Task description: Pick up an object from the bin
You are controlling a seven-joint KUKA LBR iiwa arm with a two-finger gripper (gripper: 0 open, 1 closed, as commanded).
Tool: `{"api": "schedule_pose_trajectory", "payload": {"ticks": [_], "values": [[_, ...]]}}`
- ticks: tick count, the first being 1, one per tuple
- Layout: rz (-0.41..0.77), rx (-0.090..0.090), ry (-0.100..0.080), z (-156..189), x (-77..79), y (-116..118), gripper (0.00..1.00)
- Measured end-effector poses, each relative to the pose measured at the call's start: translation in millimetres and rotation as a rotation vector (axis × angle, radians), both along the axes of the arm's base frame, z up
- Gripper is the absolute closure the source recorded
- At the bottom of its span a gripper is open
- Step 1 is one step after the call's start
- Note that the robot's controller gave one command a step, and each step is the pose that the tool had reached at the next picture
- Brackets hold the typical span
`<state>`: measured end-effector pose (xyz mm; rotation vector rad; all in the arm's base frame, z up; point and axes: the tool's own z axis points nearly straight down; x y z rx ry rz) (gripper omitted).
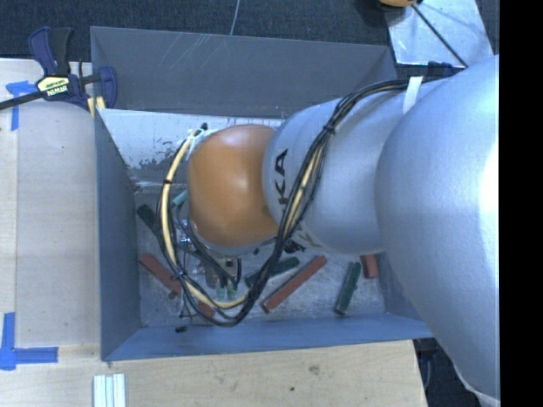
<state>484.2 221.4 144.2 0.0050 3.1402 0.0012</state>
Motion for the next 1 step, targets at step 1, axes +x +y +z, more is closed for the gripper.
{"api": "schedule_pose_trajectory", "payload": {"ticks": [1], "values": [[0.000, 0.000, 0.000, 0.0, 0.0, 0.0, 0.00]]}}
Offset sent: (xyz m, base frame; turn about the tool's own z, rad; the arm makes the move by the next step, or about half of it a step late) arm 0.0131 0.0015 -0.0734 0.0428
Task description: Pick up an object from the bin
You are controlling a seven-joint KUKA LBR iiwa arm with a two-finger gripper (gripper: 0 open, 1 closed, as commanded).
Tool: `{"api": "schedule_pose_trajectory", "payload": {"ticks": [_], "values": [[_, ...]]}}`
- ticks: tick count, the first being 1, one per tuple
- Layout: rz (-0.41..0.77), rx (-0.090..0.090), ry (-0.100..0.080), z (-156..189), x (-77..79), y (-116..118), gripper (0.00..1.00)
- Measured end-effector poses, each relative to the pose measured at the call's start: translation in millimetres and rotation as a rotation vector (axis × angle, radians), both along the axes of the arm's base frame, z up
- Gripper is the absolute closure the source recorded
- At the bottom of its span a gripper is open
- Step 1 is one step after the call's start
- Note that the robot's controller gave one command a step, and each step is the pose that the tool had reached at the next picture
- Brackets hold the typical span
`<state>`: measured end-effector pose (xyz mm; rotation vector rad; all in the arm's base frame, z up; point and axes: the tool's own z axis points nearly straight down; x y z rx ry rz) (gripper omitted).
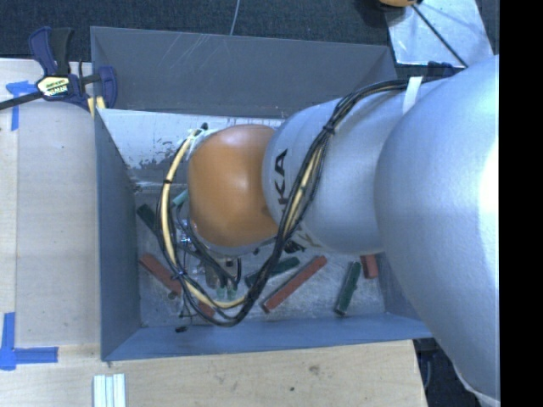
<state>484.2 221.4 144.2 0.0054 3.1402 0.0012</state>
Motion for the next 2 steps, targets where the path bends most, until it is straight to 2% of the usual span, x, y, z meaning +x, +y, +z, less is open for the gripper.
{"api": "schedule_pose_trajectory", "payload": {"ticks": [1, 2], "values": [[-0.043, 0.001, -0.004, -72.7, 14.5, 1.3, 1.00], [-0.044, 0.001, -0.004, -72.7, 14.6, 1.2, 1.00]]}}
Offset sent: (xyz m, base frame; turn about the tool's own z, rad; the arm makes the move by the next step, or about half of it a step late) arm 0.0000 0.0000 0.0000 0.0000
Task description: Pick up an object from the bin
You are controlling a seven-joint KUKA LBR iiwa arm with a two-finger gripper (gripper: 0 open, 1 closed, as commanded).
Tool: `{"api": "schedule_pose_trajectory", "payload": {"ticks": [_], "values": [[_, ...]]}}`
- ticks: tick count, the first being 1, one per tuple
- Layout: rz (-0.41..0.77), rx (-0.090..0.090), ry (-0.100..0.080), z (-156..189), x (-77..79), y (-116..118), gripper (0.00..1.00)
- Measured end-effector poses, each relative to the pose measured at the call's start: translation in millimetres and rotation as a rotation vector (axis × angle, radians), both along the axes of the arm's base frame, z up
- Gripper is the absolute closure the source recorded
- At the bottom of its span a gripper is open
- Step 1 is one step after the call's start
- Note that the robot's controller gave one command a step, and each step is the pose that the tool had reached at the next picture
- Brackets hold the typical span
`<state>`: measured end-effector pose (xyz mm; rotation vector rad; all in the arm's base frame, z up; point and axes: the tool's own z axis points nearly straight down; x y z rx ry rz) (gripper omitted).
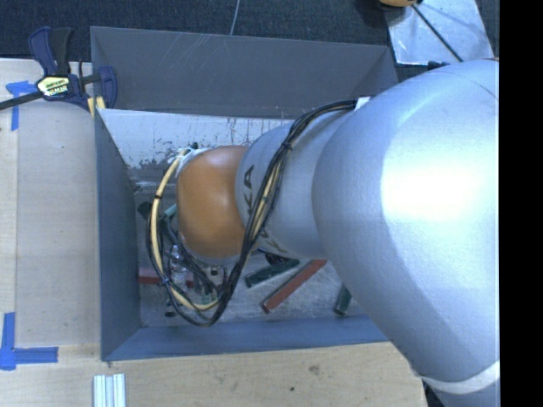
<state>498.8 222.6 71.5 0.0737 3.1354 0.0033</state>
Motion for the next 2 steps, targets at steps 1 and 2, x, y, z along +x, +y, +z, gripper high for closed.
{"api": "schedule_pose_trajectory", "payload": {"ticks": [1, 2], "values": [[0.006, -0.003, 0.009, 57, 2.7, -6, 1.00], [-0.003, 0.001, -0.002, 93, 12.5, 0, 1.00]]}}
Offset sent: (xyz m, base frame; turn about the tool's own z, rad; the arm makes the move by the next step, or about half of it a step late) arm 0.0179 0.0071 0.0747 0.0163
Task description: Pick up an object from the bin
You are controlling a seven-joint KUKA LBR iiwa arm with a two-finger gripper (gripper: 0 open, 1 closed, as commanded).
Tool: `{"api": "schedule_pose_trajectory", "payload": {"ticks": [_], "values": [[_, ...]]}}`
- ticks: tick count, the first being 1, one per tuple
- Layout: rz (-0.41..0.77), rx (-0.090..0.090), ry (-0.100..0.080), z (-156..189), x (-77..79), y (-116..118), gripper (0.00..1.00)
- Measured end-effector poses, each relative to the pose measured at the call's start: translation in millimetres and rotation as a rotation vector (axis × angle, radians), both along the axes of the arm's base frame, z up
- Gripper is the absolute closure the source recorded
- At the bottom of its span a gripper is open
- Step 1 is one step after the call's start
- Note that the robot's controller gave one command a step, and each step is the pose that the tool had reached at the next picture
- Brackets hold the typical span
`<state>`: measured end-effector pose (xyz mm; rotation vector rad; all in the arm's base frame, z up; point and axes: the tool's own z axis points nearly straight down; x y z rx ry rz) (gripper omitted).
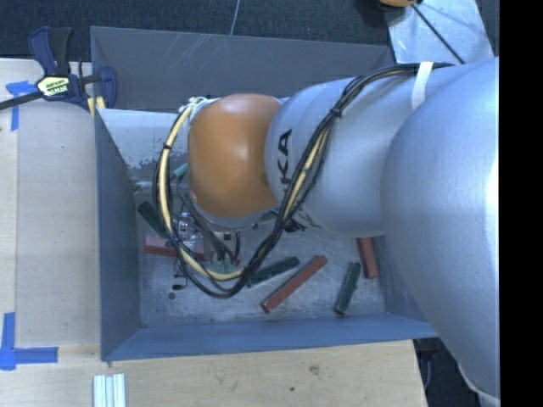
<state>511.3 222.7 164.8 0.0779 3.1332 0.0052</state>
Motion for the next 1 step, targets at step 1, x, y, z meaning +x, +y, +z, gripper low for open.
{"api": "schedule_pose_trajectory", "payload": {"ticks": [1], "values": [[0.012, -0.004, 0.011, 31.8, 0.0, 6.1, 1.00]]}}
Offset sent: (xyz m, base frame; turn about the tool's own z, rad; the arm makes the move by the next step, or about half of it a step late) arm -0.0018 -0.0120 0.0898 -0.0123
